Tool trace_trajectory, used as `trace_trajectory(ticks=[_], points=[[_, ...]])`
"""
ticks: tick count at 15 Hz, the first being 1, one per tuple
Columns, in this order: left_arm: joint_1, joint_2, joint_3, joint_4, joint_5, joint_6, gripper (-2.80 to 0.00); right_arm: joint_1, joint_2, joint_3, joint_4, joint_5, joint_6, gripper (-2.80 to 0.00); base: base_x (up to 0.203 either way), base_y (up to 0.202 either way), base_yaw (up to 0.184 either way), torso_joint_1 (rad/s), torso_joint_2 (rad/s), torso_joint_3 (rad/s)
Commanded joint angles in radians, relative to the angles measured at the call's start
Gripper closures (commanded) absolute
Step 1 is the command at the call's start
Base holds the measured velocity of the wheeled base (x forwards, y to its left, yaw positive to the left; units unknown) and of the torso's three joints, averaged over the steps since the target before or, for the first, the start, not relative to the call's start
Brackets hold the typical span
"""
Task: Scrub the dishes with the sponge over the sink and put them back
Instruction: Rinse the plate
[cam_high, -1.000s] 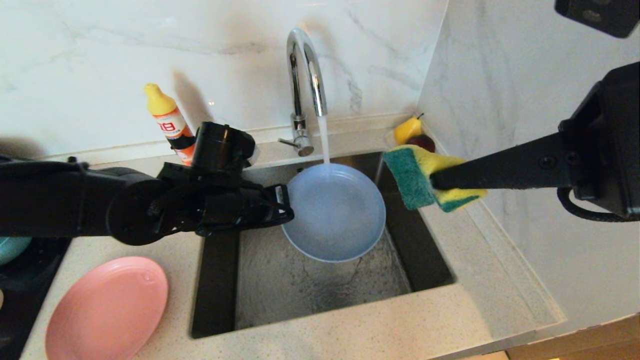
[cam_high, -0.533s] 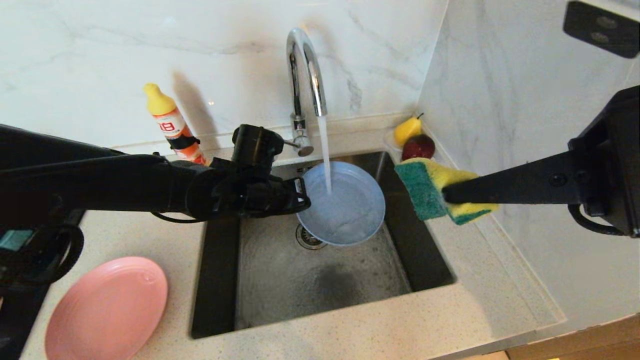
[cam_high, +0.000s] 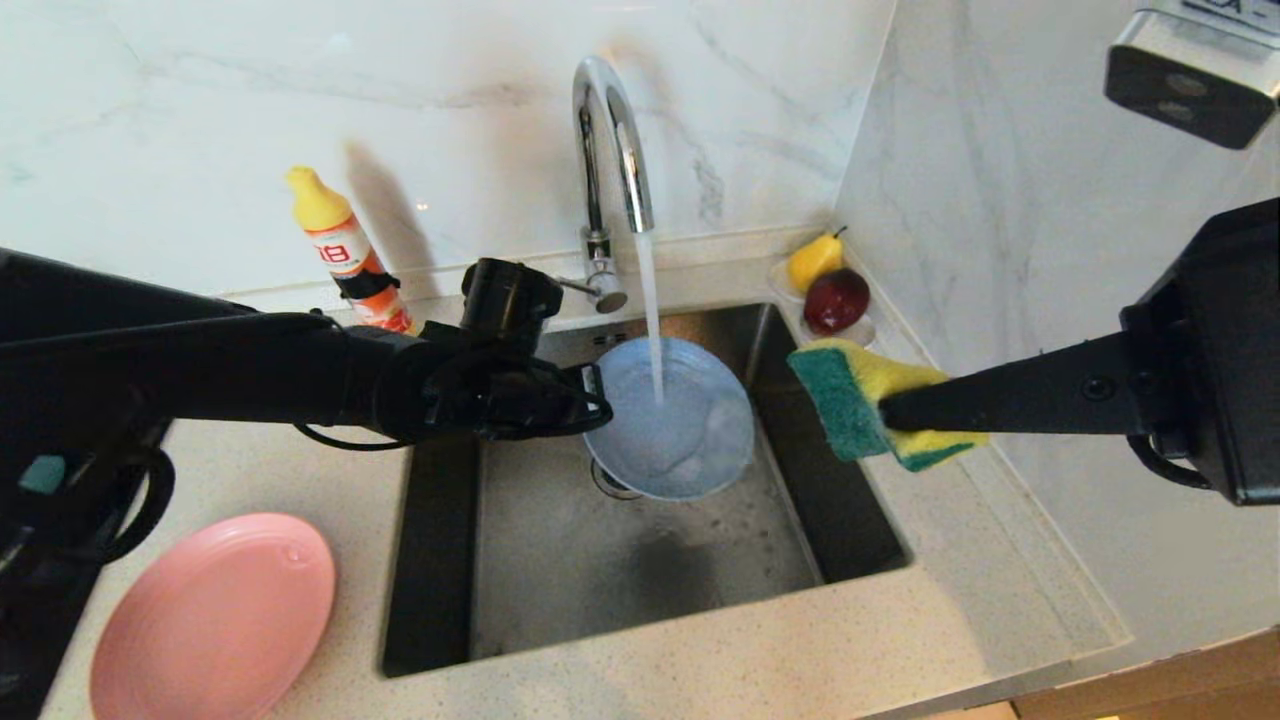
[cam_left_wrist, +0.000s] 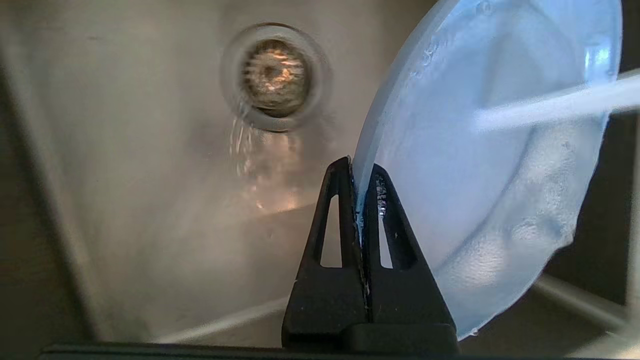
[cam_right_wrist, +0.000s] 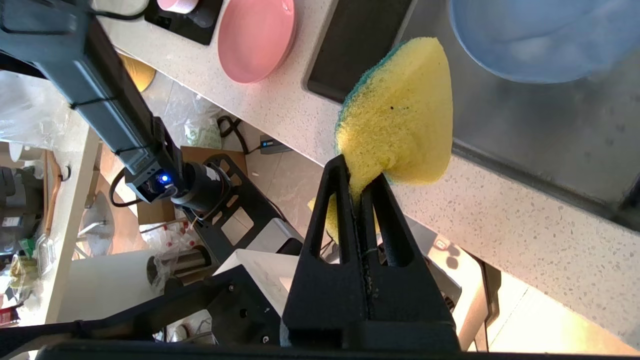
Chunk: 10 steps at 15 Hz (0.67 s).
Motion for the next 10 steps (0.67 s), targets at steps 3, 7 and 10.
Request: trace_trajectory(ticks=[3, 7, 10], points=[[0.054, -0.122, 0.116, -0.015, 0.065, 0.081, 0.0, -0.001, 0.013, 0.043, 0.003, -0.001, 0.0, 0.0, 0.0, 0.0, 0.0, 0.0, 0.0, 0.0], [0.145, -0.23, 0.217, -0.049, 0.131, 0.202, 0.0, -0.027, 0.038, 0.085, 0.001, 0.0, -0.003, 0.0, 0.0, 0.0, 0.0, 0.0, 0.0, 0.0], [0.177, -0.277, 0.285, -0.178, 0.198, 0.315, 0.0, -0.039, 0.051, 0.093, 0.002, 0.003, -0.001, 0.0, 0.0, 0.0, 0.0, 0.0, 0.0, 0.0]])
